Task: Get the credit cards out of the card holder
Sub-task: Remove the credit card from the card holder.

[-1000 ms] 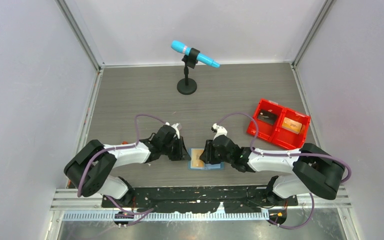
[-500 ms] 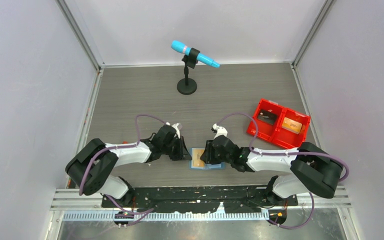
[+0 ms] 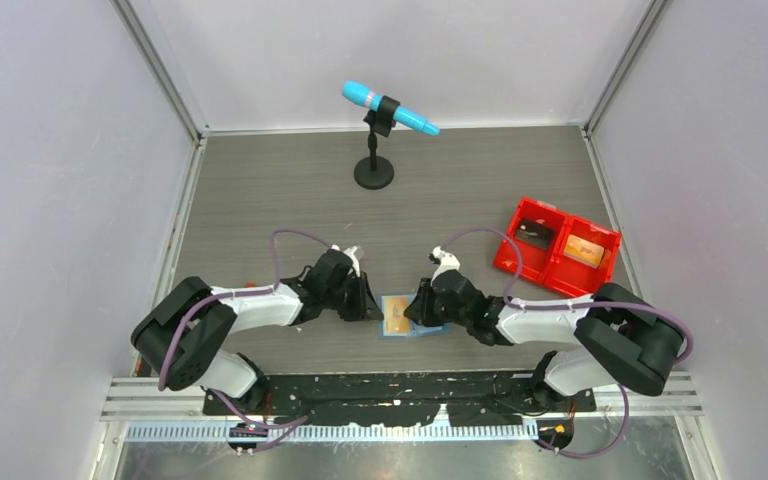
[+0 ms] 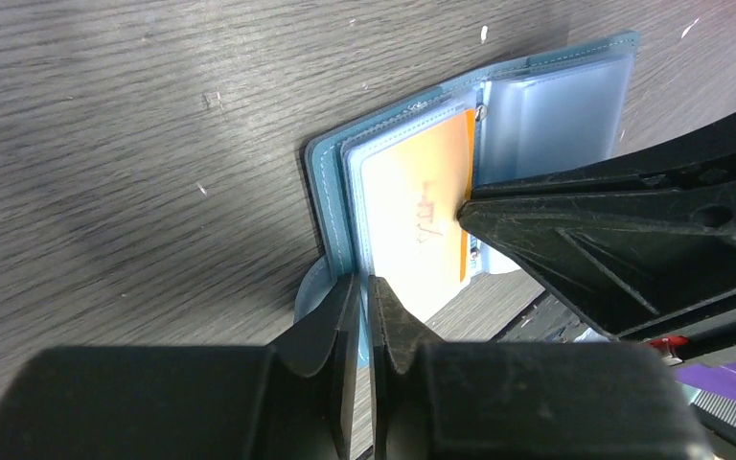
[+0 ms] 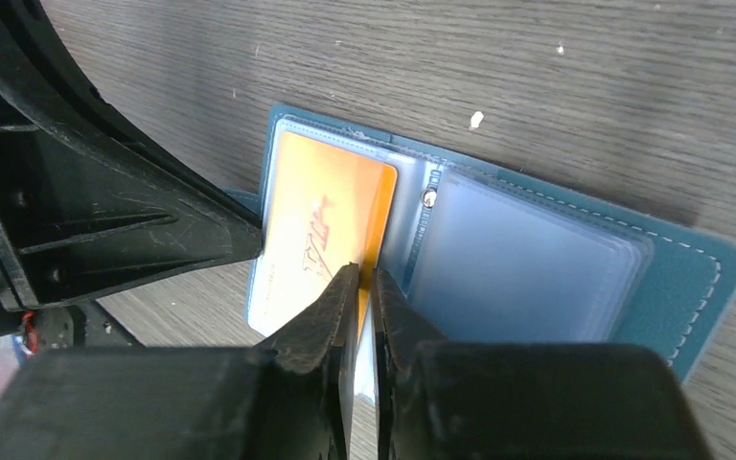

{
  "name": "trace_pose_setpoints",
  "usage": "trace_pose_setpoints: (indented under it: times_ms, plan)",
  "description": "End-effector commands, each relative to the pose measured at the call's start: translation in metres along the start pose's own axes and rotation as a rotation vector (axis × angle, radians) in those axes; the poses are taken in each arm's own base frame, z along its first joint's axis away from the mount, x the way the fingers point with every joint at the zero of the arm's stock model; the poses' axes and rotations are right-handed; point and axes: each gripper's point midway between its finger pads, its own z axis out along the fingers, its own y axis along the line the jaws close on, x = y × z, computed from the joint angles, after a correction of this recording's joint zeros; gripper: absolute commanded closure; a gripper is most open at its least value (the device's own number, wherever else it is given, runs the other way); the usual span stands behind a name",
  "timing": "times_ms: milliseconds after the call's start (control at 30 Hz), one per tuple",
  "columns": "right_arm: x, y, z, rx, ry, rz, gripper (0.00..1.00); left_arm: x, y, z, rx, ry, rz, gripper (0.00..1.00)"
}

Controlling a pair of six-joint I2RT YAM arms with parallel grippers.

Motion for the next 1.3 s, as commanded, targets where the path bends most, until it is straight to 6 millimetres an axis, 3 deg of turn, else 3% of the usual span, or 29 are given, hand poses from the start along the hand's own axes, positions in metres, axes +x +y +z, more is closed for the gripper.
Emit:
trace_pose_setpoints:
  times_ms: [0, 100, 400, 633, 967, 1267]
  plan:
    - [-0.005, 0.027, -0.005, -0.158, -0.018, 0.030, 0.89, 0.028, 0.052, 0.001, -0.197, 0.063, -0.027, 0.89]
    - [-0.007, 0.032, -0.009, -0.217, -0.032, 0.041, 0.95, 0.032, 0.058, -0.001, -0.226, 0.078, -0.035, 0.89]
    - [-0.014, 0.038, -0.015, -0.270, -0.035, 0.048, 0.89, 0.038, 0.061, -0.001, -0.239, 0.100, -0.044, 0.90]
    - [-0.012, 0.043, -0.014, -0.305, -0.027, 0.051, 0.95, 0.048, 0.069, -0.005, -0.262, 0.110, -0.060, 0.90]
    - [-0.017, 0.017, -0.020, -0.264, -0.044, 0.057, 0.95, 0.053, 0.072, -0.006, -0.260, 0.111, -0.069, 0.91]
    - [-0.017, 0.012, -0.027, -0.247, -0.033, 0.024, 0.95, 0.053, 0.073, -0.007, -0.266, 0.110, -0.072, 0.91]
